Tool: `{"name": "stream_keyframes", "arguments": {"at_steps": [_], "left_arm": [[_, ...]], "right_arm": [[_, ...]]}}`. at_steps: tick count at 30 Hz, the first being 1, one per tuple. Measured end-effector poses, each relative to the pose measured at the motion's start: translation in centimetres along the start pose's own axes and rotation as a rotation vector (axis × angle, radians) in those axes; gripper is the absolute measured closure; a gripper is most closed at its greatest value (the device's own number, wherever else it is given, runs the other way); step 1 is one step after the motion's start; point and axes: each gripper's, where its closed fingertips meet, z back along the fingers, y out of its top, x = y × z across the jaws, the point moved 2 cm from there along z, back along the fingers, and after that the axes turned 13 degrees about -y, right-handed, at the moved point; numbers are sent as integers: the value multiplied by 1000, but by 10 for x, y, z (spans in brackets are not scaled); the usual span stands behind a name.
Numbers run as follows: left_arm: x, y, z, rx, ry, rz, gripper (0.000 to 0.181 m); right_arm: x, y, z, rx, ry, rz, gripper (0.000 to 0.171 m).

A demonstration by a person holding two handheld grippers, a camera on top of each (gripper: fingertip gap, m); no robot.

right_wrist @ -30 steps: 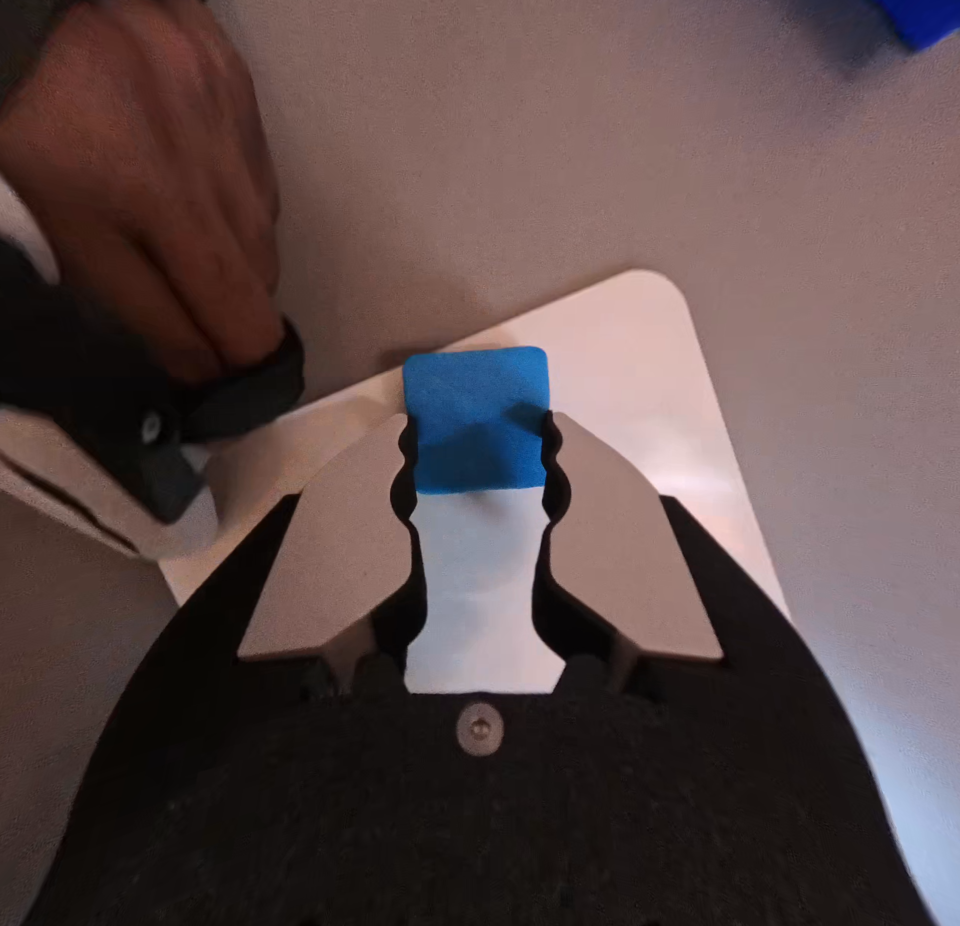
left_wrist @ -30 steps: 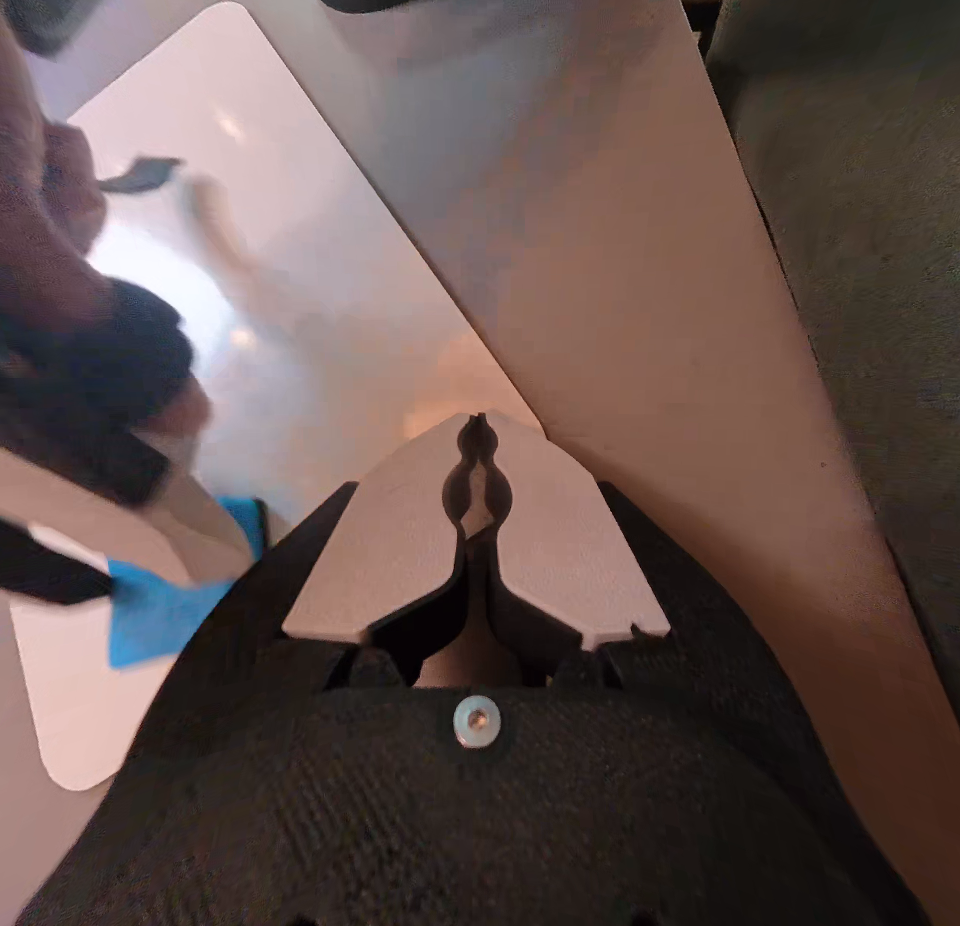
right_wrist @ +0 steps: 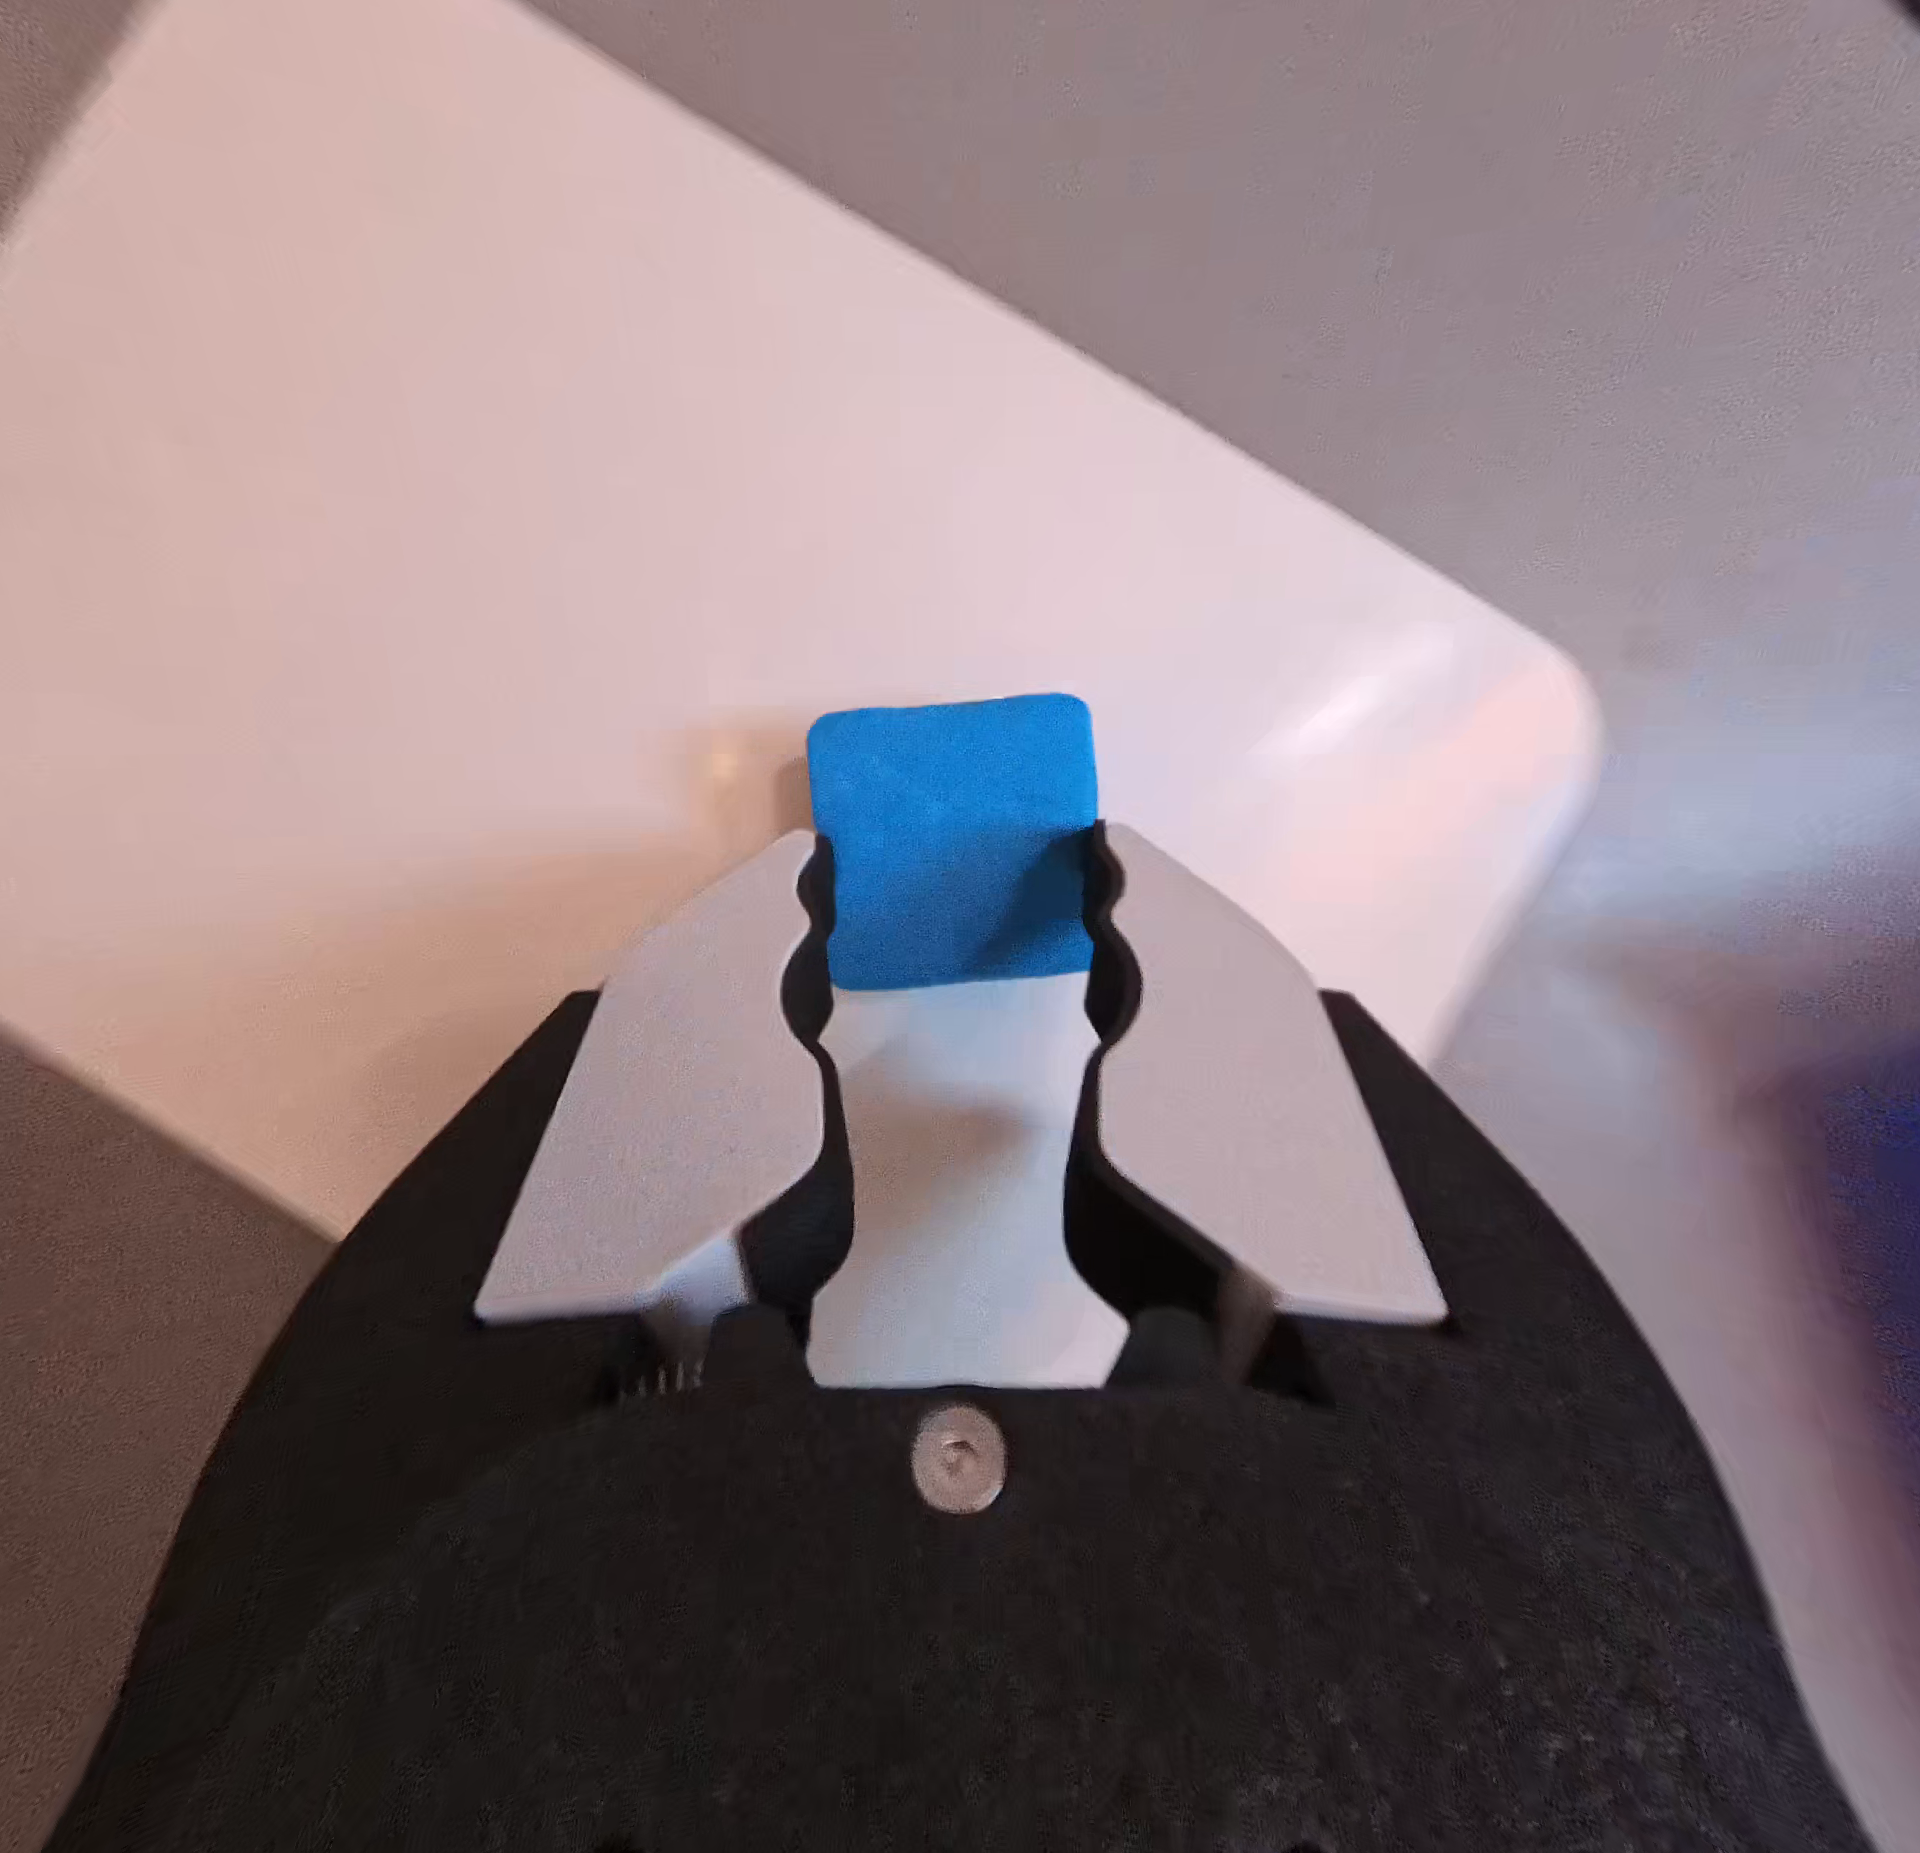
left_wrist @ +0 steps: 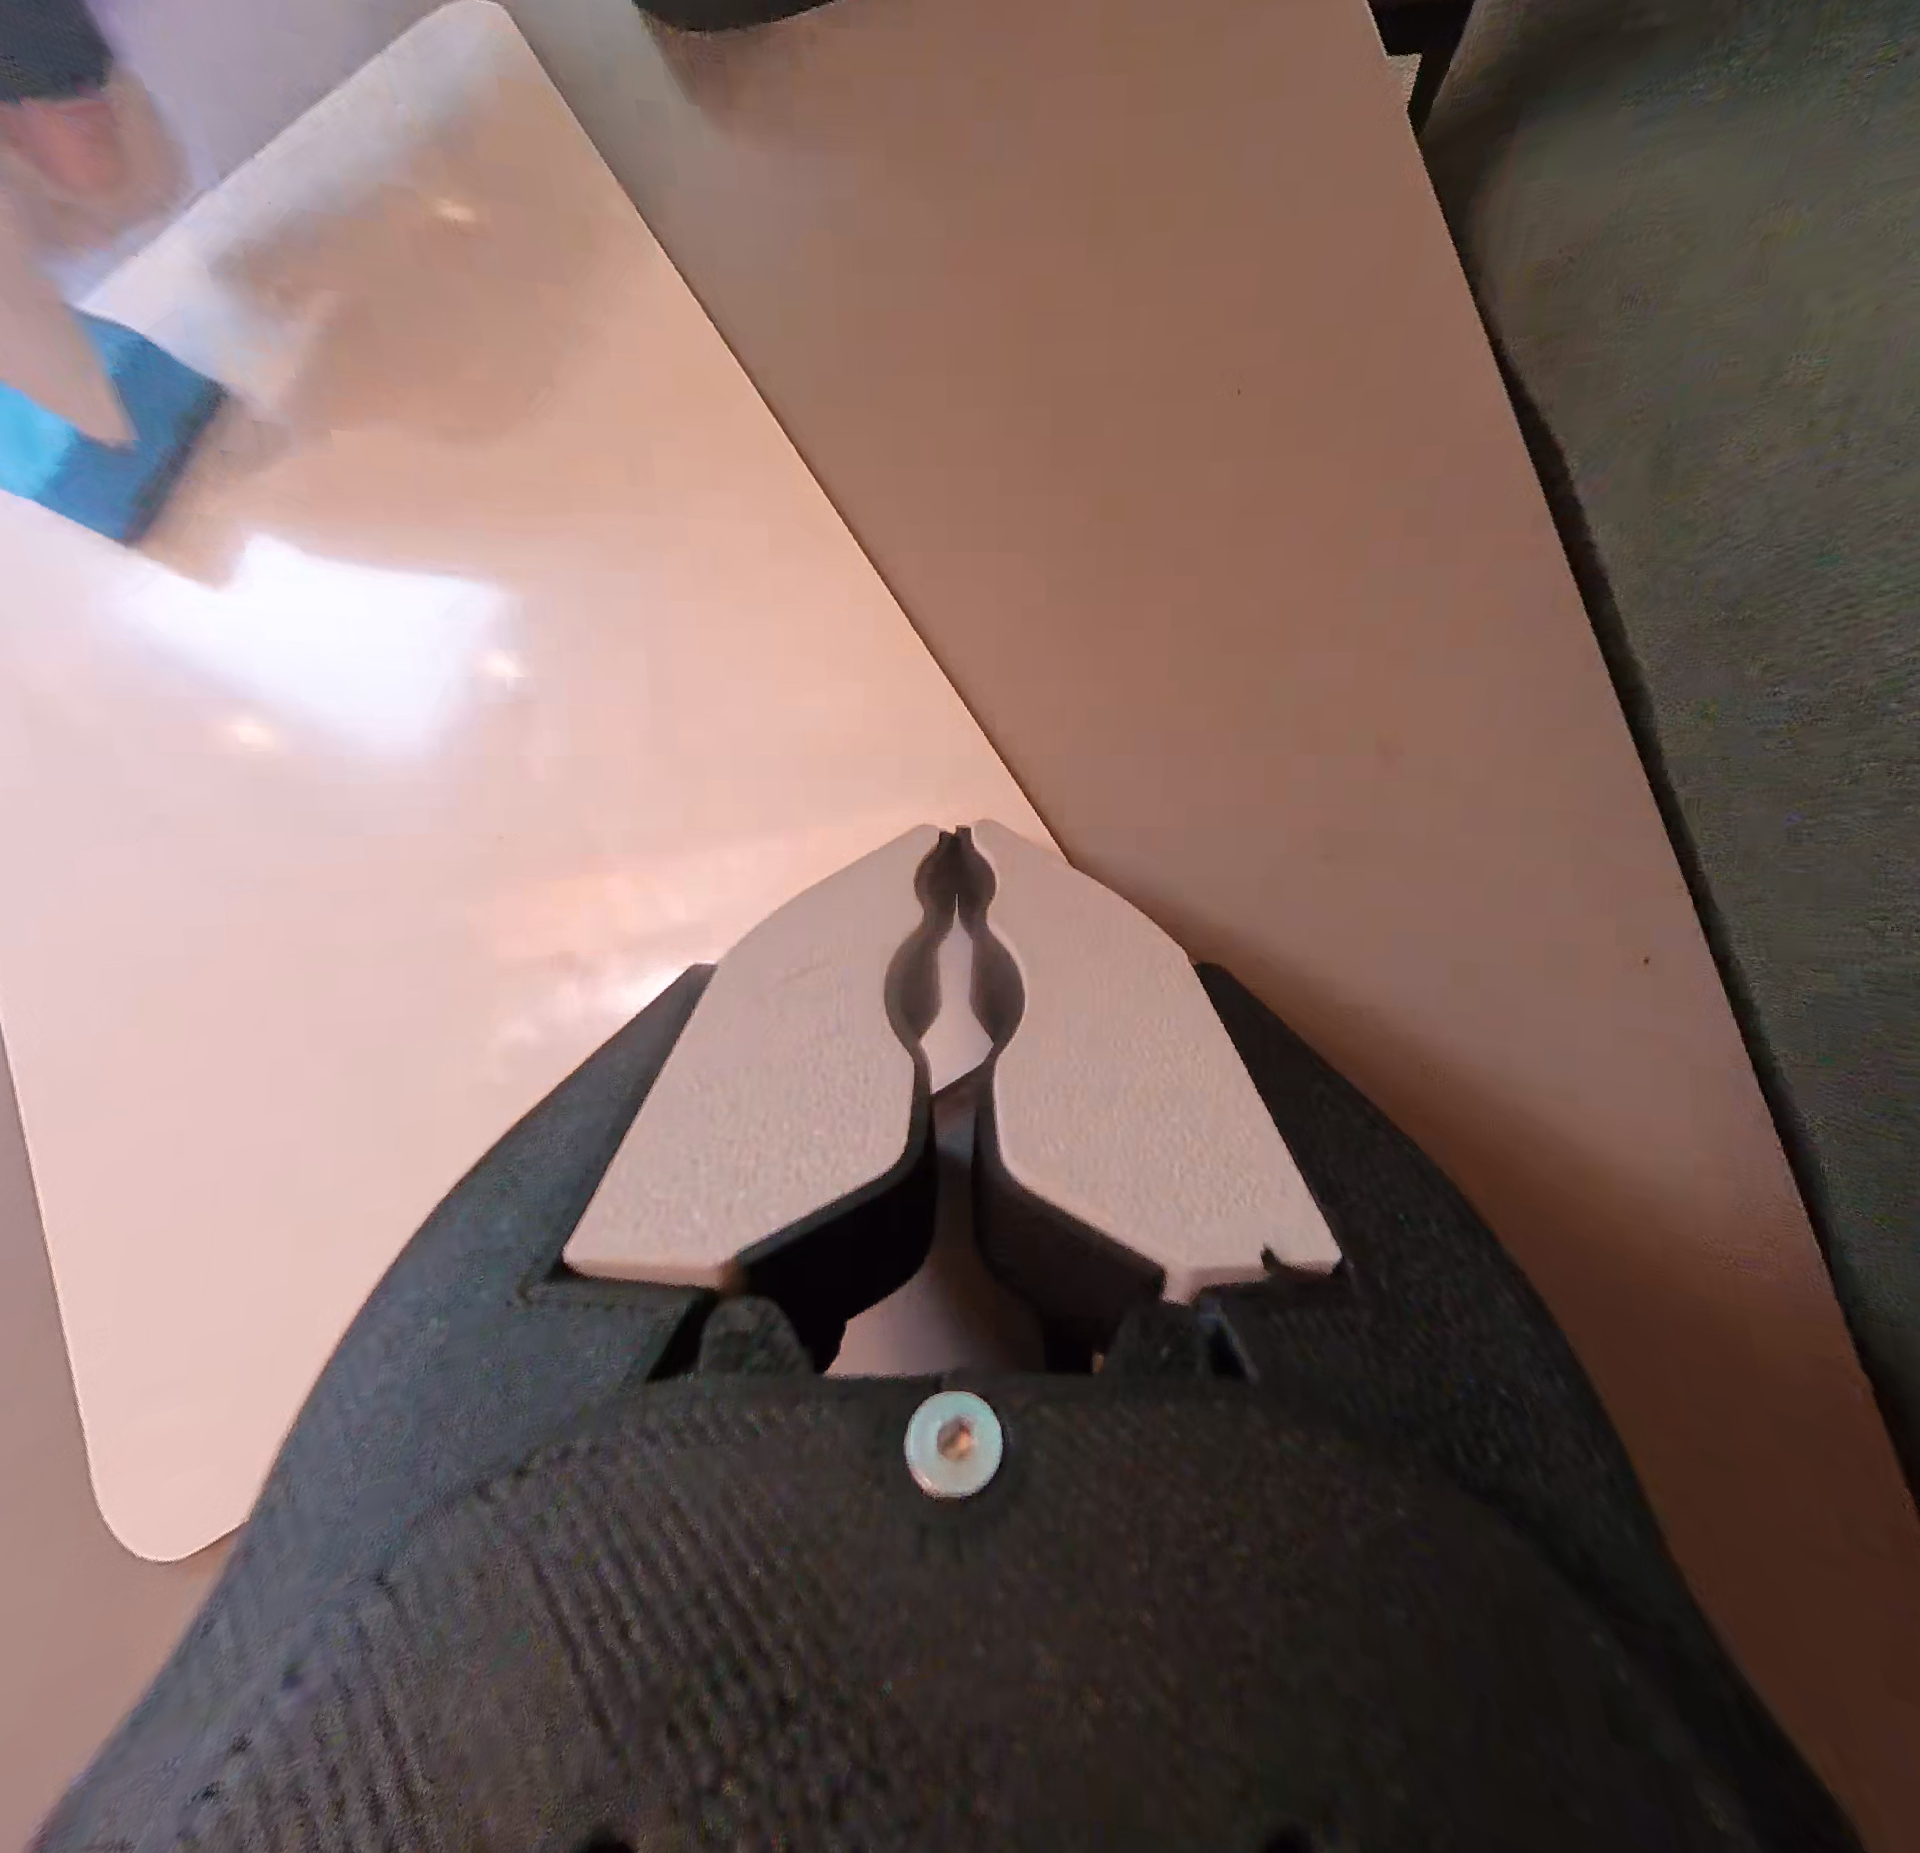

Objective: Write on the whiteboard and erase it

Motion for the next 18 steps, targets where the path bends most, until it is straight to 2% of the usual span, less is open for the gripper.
{"name": "stream_keyframes", "arguments": {"at_steps": [3, 5, 7, 9, 11, 12, 14, 16, 18], "left_arm": [[0, 0, 0, -1, -8, 4, 181], [0, 0, 0, -4, -2, 0, 181], [0, 0, 0, -6, 6, -4, 181], [1, 0, 0, -8, 6, -6, 181], [1, 0, 1, -13, 15, -14, 181], [2, 0, 1, -13, 15, -16, 181], [2, 0, 1, -2, 8, -9, 181], [1, 0, 1, 8, -3, 5, 181], [1, 0, 1, 11, -11, 6, 181]], "right_arm": [[-109, 7, 22, 45, 151, 188, 124], [-136, 13, 25, 42, 179, 275, 124], [-106, 21, 13, 55, 143, 188, 124], [-32, 19, -5, 66, 21, -4, 124], [51, 2, -12, 31, -122, -202, 124], [77, -8, -11, 18, -168, -272, 124], [90, -15, -9, 10, -195, -300, 123], [85, -9, -11, 3, -241, -221, 123], [63, 10, -19, 13, -148, -186, 123]]}}
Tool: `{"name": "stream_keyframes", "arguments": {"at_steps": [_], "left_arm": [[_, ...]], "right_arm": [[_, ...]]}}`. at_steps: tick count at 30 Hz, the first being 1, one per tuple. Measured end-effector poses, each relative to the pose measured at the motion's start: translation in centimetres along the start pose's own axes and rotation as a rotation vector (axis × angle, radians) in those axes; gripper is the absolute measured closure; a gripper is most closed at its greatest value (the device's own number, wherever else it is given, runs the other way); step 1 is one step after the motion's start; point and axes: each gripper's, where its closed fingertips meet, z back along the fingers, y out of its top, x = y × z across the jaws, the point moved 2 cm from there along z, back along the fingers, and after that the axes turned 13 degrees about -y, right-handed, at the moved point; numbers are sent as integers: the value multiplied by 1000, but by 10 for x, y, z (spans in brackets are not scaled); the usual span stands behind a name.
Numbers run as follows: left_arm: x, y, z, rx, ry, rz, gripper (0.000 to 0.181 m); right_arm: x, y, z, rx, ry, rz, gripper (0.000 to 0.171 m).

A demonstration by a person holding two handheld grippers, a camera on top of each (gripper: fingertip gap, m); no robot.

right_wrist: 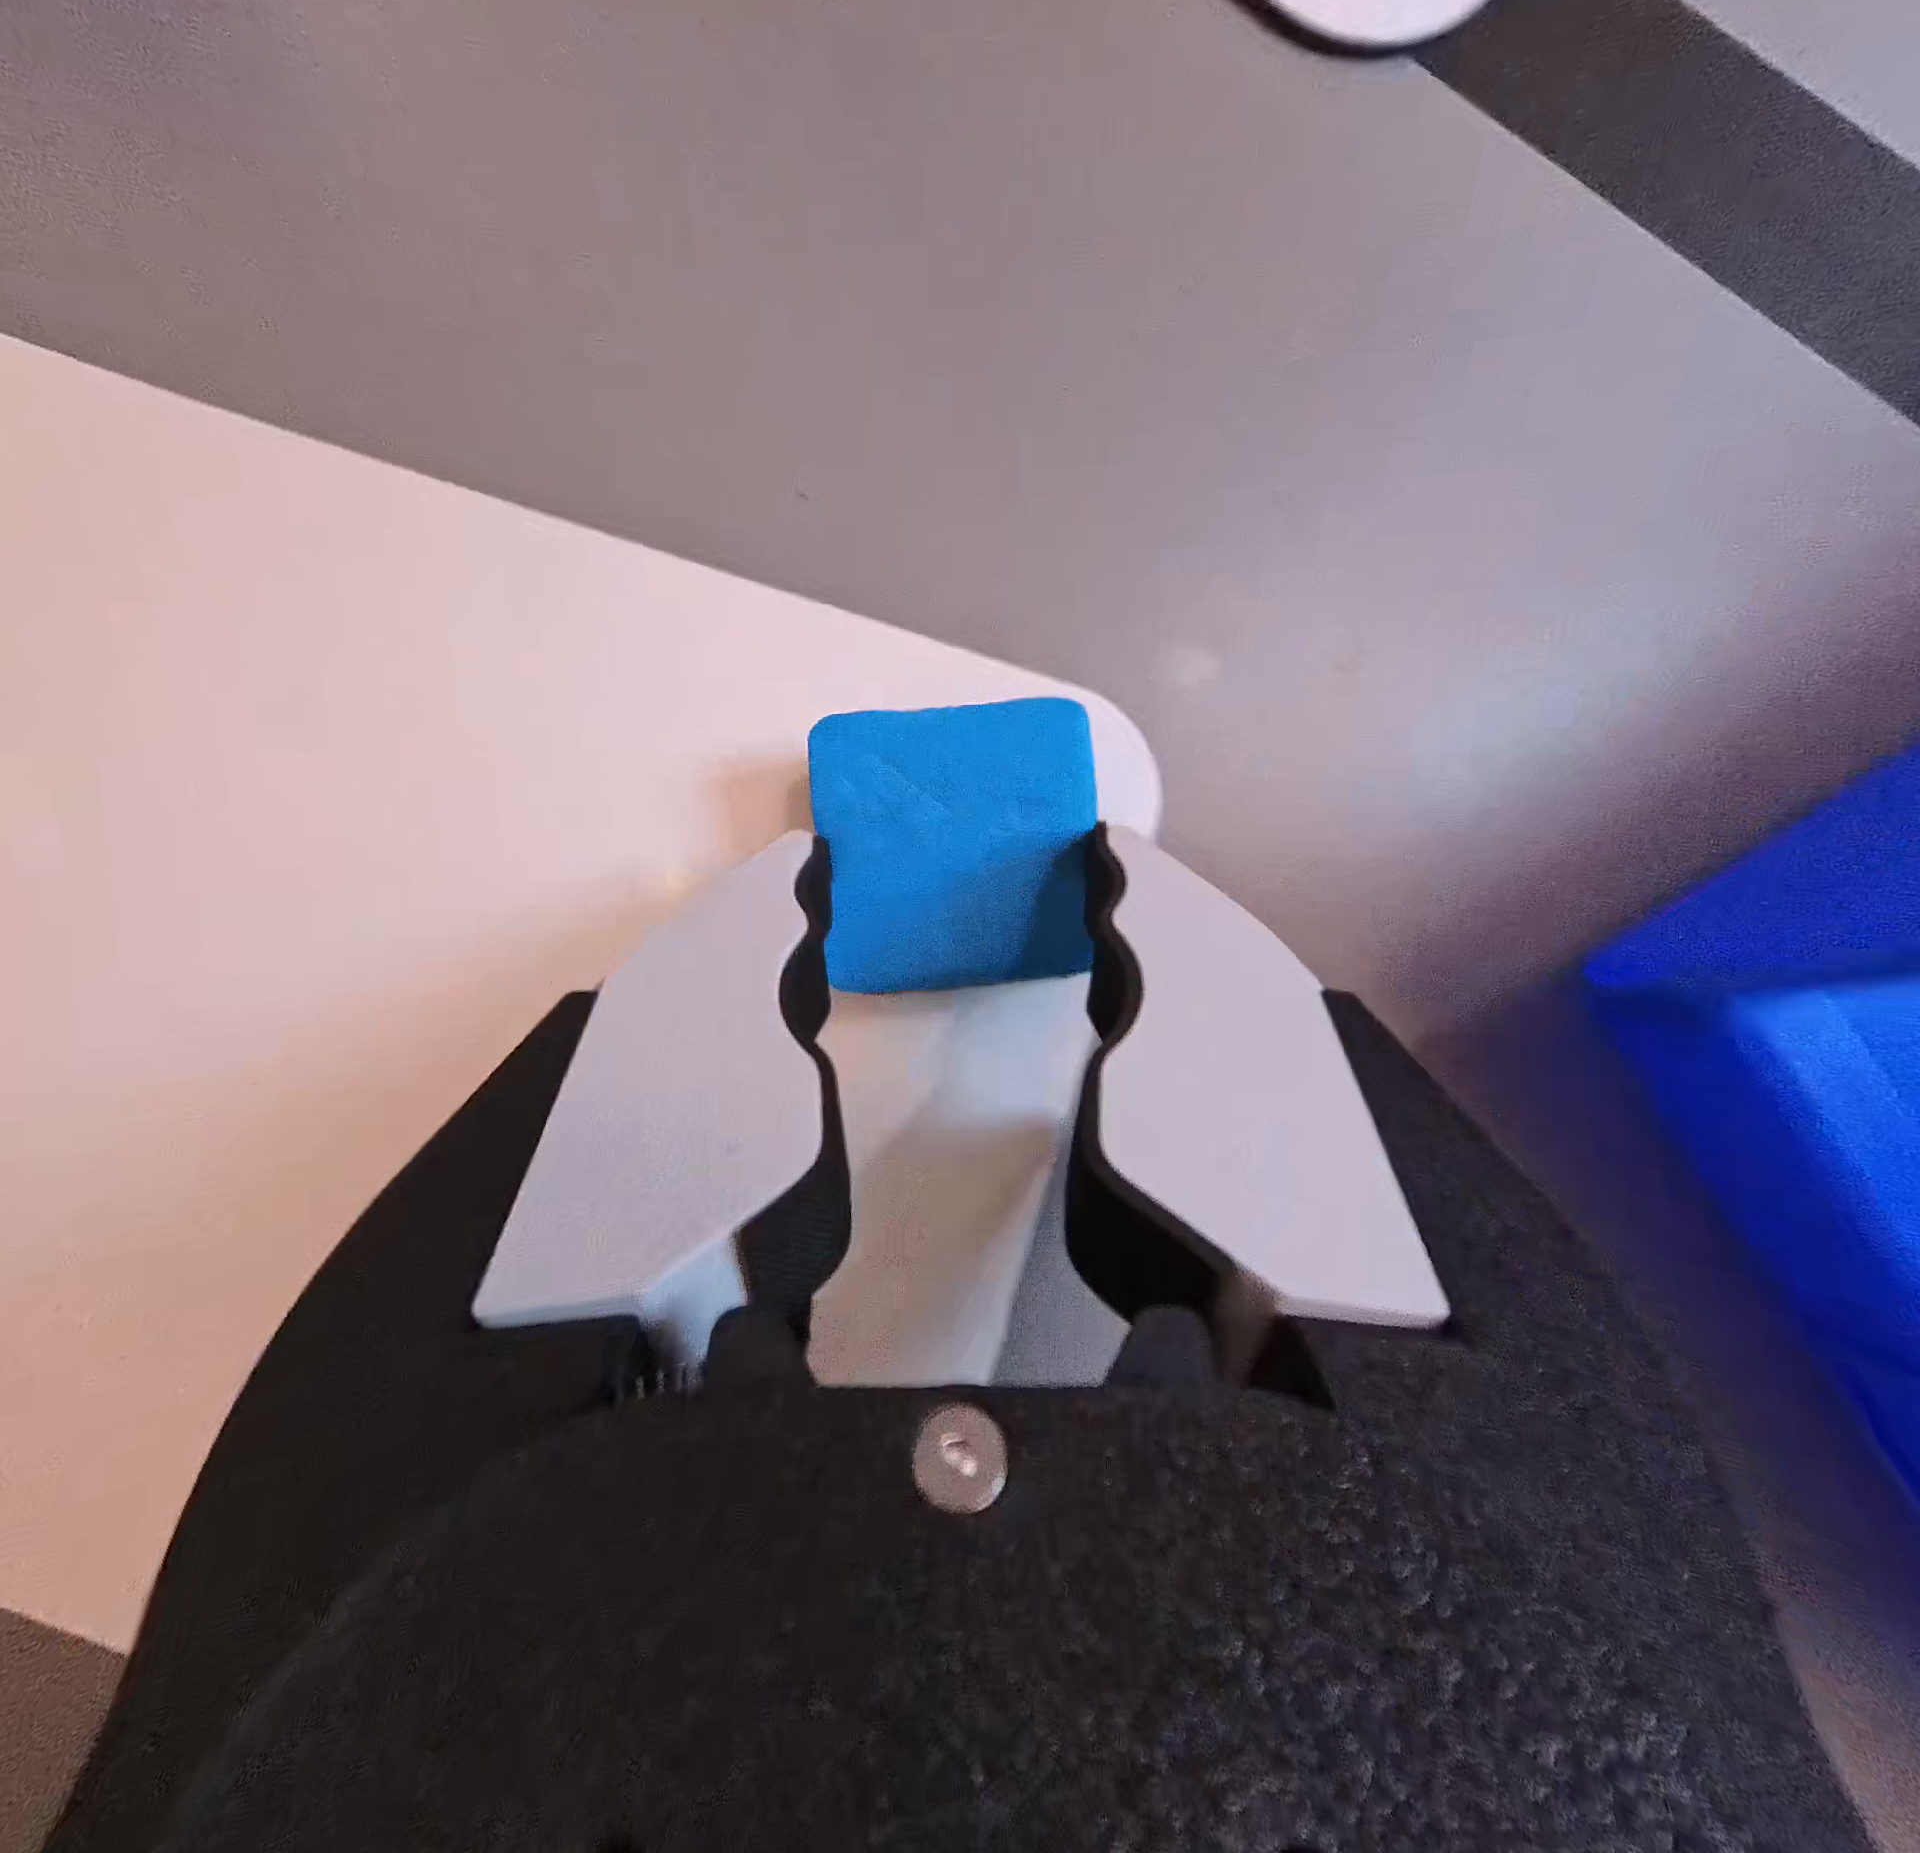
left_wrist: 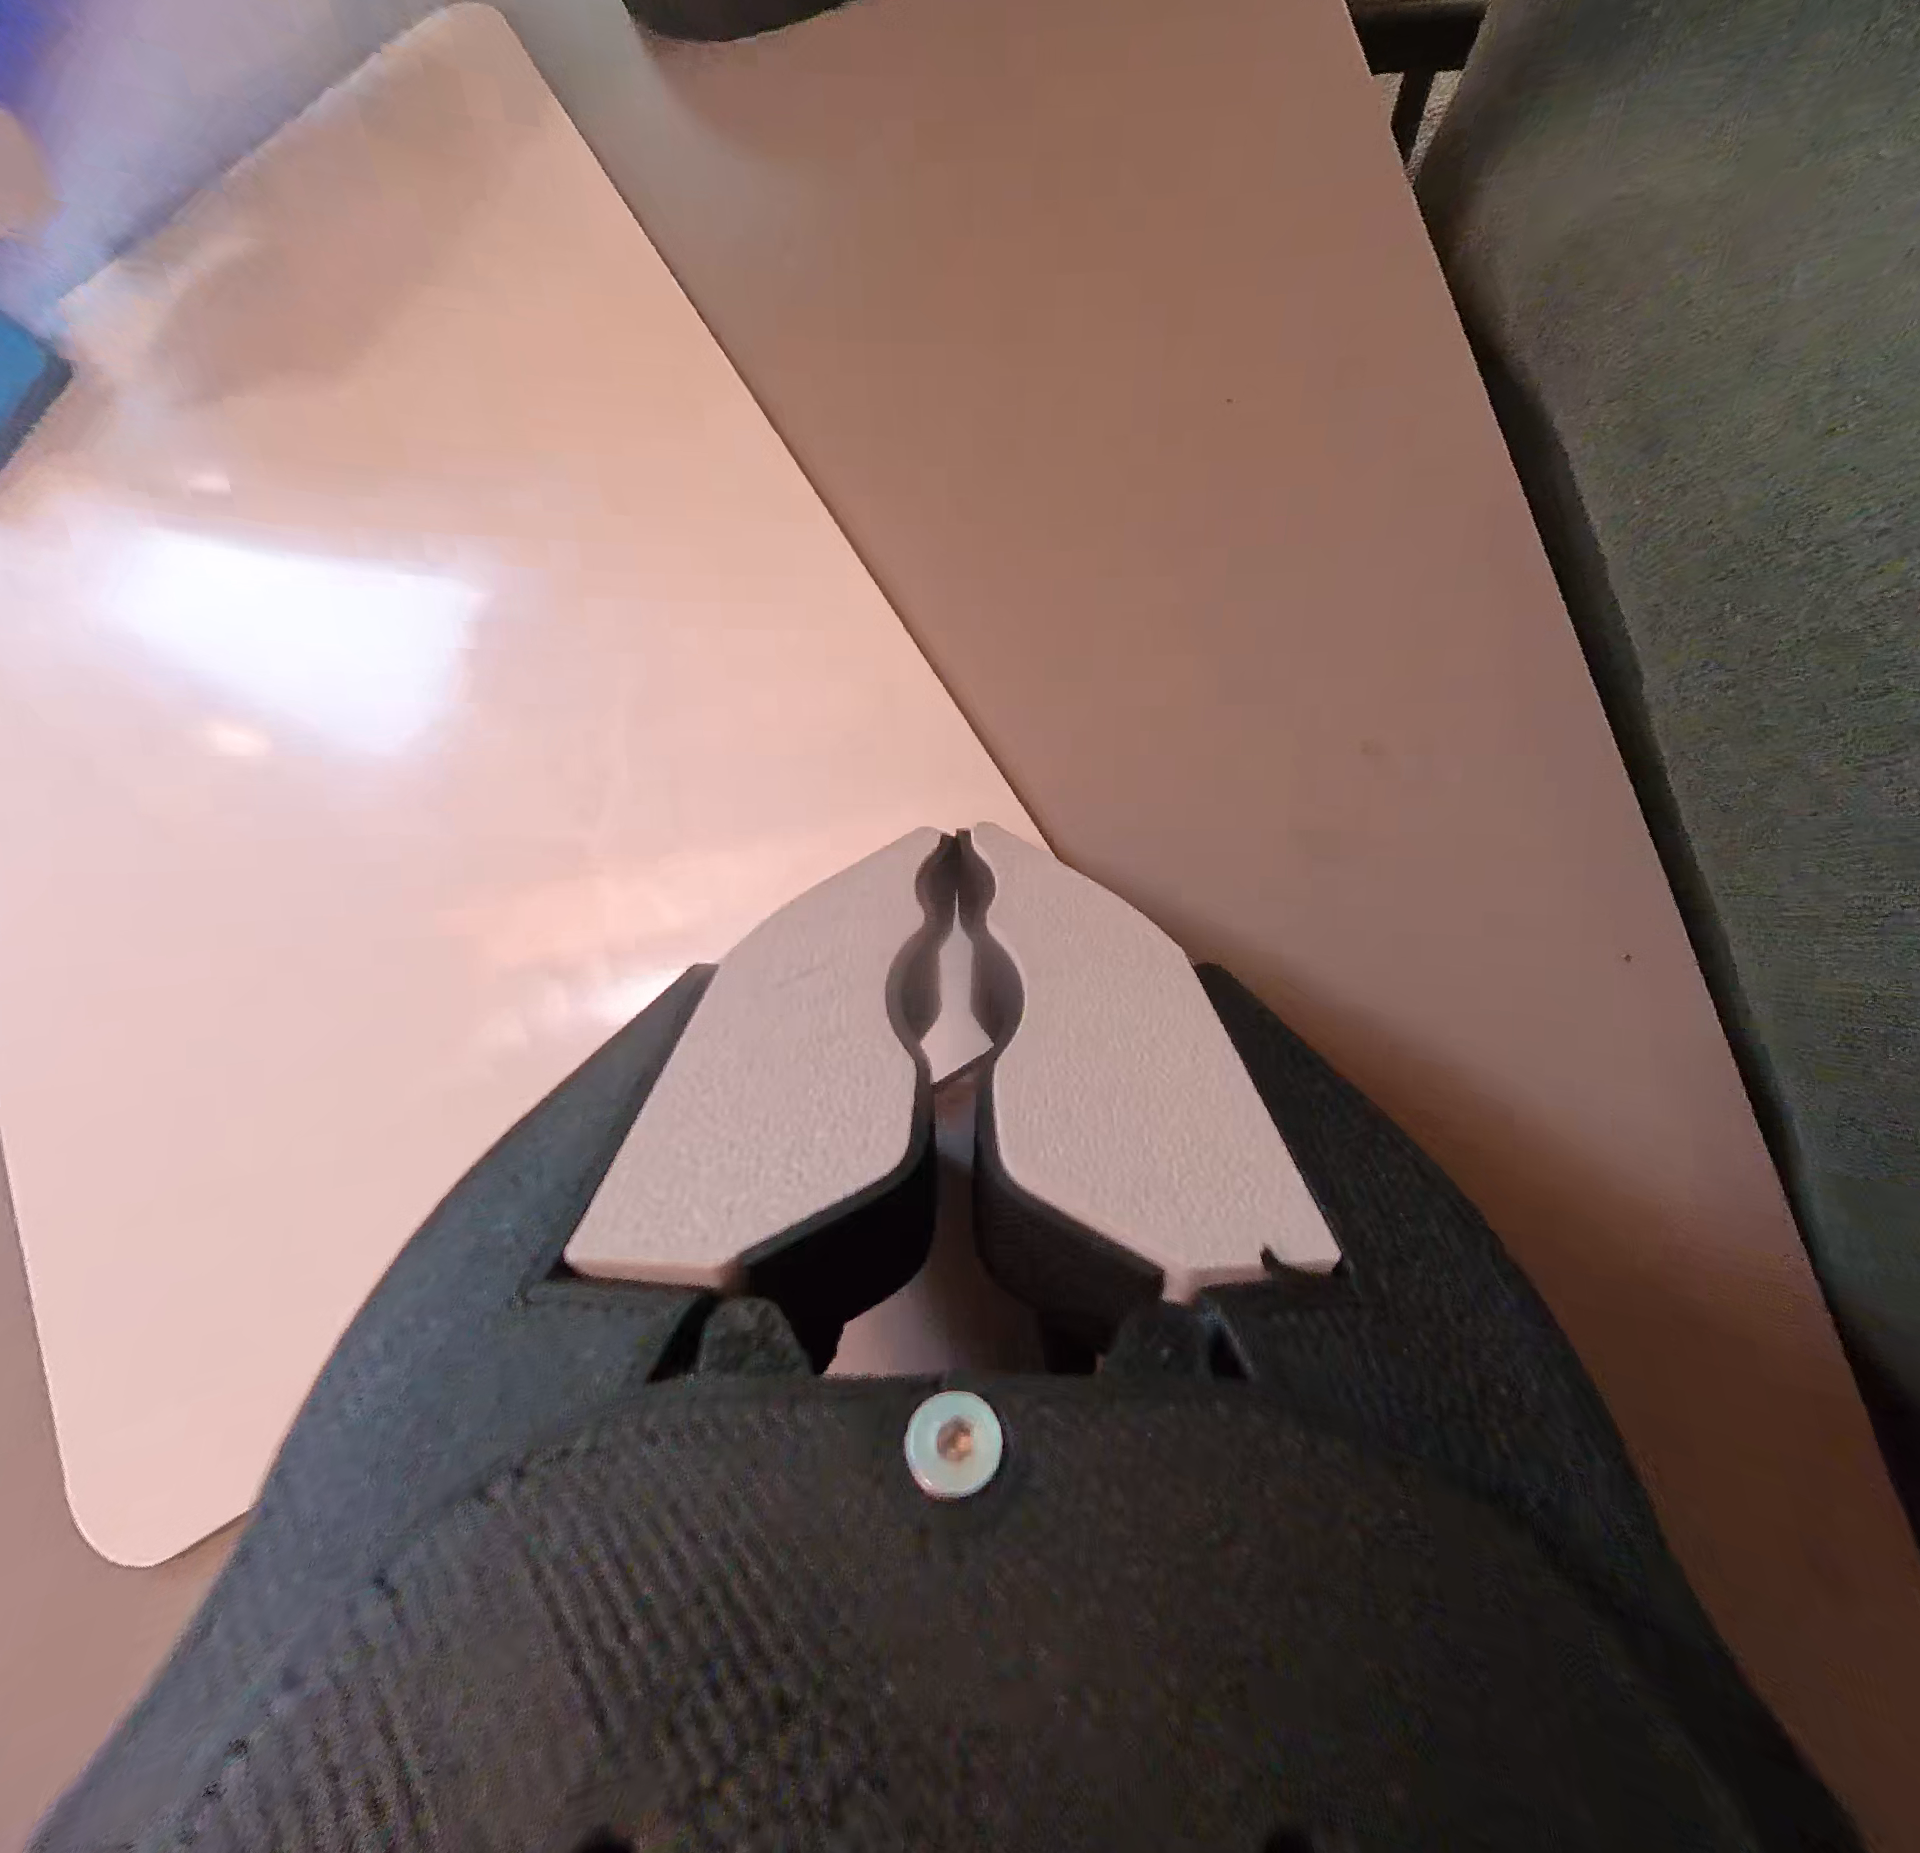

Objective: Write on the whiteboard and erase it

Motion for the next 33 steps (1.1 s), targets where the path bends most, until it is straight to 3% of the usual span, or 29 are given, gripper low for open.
{"name": "stream_keyframes", "arguments": {"at_steps": [3, 7, 11, 15, 17, 21, 25, 26, 29, 33], "left_arm": [[-1, 0, 0, -1, 3, -2, 181], [-2, -1, 1, 7, 10, 5, 181], [-4, -1, 3, 44, -6, 20, 181], [-10, 12, 13, 171, -8, 64, 181], [-15, 14, 22, 211, 25, 77, 181], [-34, 12, 41, 294, 105, 143, 181], [-49, 11, 59, 386, 162, 212, 180], [-53, 9, 63, 399, 183, 236, 169], [-62, 4, 70, 422, 213, 277, 167], [-78, -6, 80, 429, 291, 325, 152]], "right_arm": [[-20, 22, -13, 10, 61, 48, 123], [32, 35, -33, -9, -91, -98, 123], [35, 63, -31, 129, -86, -168, 122], [41, 57, -56, 71, -134, -172, 121], [40, 59, -57, 91, -145, -157, 111], [41, 71, -32, 202, -144, -157, 98], [33, 79, 16, 356, -93, -154, 95], [30, 78, 29, 392, -84, -150, 95], [23, 67, 57, 495, -78, -145, 96], [26, 45, 61, 570, -111, -171, 97]]}}
